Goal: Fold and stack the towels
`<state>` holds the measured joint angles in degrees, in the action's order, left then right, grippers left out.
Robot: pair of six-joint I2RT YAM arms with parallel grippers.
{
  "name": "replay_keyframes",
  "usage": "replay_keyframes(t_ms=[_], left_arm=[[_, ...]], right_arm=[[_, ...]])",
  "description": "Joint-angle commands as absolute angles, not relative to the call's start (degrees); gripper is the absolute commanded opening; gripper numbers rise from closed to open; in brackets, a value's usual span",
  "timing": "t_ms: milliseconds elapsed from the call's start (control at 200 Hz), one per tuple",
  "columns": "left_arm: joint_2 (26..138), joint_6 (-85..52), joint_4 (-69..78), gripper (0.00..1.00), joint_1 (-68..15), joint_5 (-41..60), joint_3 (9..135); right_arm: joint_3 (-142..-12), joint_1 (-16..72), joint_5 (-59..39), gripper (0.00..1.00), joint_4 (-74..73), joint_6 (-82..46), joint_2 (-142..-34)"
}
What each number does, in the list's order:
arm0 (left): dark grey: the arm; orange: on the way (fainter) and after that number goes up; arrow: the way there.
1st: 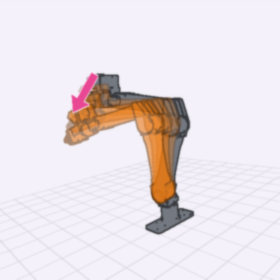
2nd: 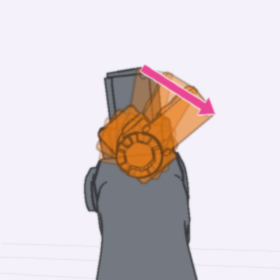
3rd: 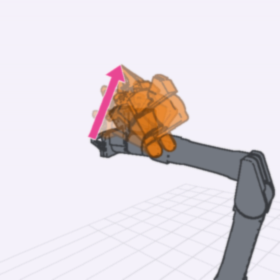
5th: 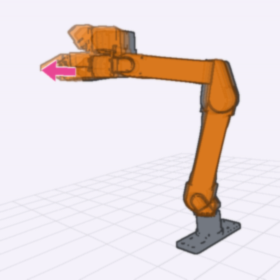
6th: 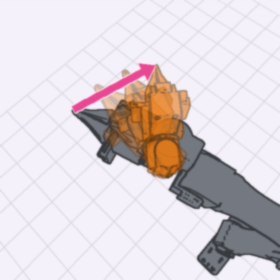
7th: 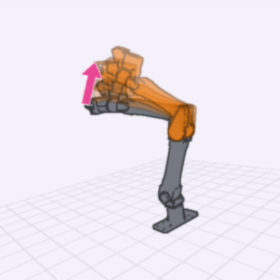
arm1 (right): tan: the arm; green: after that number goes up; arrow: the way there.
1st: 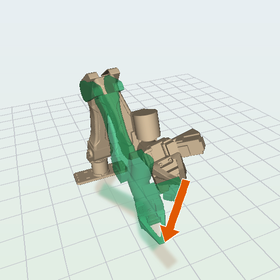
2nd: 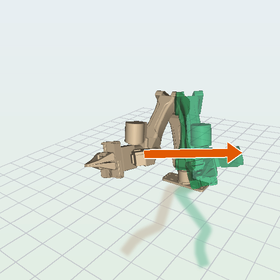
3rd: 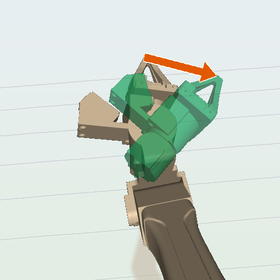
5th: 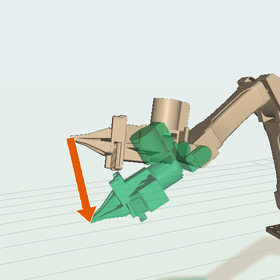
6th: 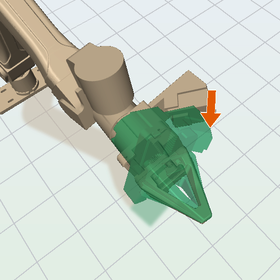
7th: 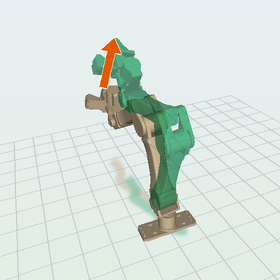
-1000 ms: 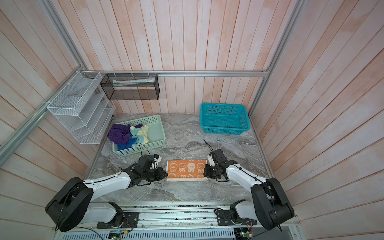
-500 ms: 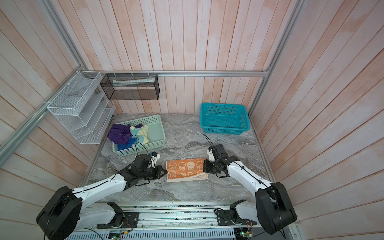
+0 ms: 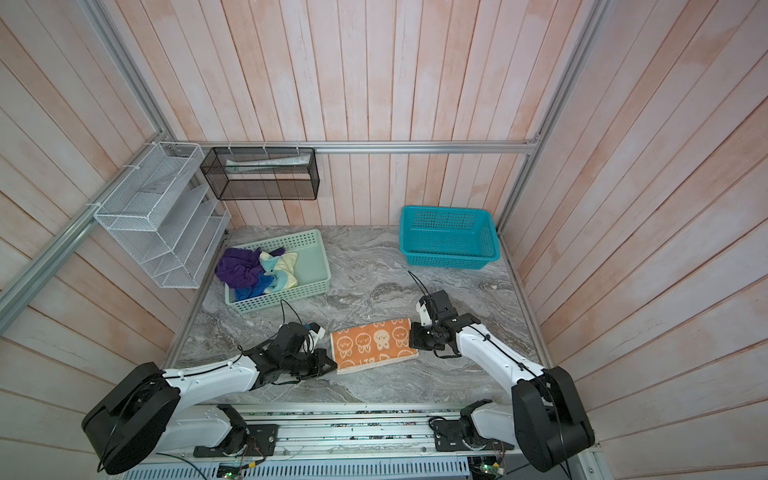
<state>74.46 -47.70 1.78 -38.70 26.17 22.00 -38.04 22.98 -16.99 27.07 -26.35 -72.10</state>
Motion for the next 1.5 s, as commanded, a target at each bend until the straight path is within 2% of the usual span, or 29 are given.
replay_keyframes(t_ms=[0,60,115,190,255,380,470,530,610,720,910,1060,1235,1335,1495], left_arm=[[74.65,-48.83,4.1,0.02,-38.89,26.87,21.7],[74.53,-48.41,3.32,0.02,-38.92,26.55,22.18],[74.6,-47.96,2.57,0.02,-38.92,26.3,22.65],[74.81,-47.49,1.95,0.01,-38.91,26.19,23.19],[75.29,-47.37,2.15,0.03,-38.89,26.73,23.29],[74.68,-46.42,-1.6,0.26,-38.94,26.57,24.34],[70.81,-45.02,-7.56,0.34,-38.93,23.28,25.88],[68.12,-43.98,-11.1,0.35,-38.91,20.24,27.19],[66.73,-42.87,-15.33,0.35,-38.87,15.47,29.61],[70.35,-41.55,-15.59,0.33,-39.4,13.42,34.43],[86.12,-40.12,-10.82,0.32,-46.04,15.15,48.54],[98.25,-41.89,-4.47,0.32,-49.75,18.61,56.07],[107.32,-43.56,-1.46,0.31,-51.37,20.32,57.33],[109.19,-44.5,-0.9,0.3,-51.72,20.03,55.23],[109.72,-45.7,0.95,0.3,-51.69,20.07,50.88]], right_arm=[[-37.34,22.78,-16.55,0.16,27.72,-26.89,-71.73],[-37.27,22.78,-15.13,0.31,27.95,-27.32,-71.89],[-37.09,22.78,-14.15,0.39,27.8,-27.59,-72.19],[-37.04,22.81,-13.52,0.44,27.37,-27.58,-73.14],[-36.83,22.84,-14.0,0.45,26.43,-27.3,-74.42],[-36.82,22.84,-13.86,0.47,25.98,-26.72,-77.77],[-37.02,22.81,-13.41,0.53,26.19,-27.16,-78.55],[-37.15,22.77,-13.73,0.65,26.0,-27.5,-78.78],[-37.28,22.77,-14.98,0.72,25.69,-27.69,-79.42],[-37.53,22.94,-15.97,0.76,24.58,-27.77,-80.55],[-38.0,23.34,-16.91,0.78,22.04,-27.82,-82.32],[-37.18,23.79,-17.31,0.75,20.23,-28.04,-84.47],[-36.43,25.6,-18.59,0.56,17.62,-29.4,-86.42],[-36.21,26.17,-20.9,0.49,14.68,-30.8,-87.07],[-37.47,26.89,-21.39,0.19,12.35,-32.26,-87.72]])
